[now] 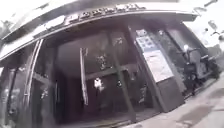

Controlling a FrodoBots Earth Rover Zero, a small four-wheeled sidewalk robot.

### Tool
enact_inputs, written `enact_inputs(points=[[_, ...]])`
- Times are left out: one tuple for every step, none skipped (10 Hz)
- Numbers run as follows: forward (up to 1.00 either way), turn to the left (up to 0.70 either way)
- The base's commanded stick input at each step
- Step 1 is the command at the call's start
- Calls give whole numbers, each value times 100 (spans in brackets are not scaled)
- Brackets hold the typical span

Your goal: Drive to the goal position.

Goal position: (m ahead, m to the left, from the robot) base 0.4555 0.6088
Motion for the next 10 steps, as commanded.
enact_inputs(points=[[45, 0], [45, 0], [45, 0], [45, 0], [45, 0], [45, 0], [45, 0], [45, 0], [45, 0], [45, 0]])
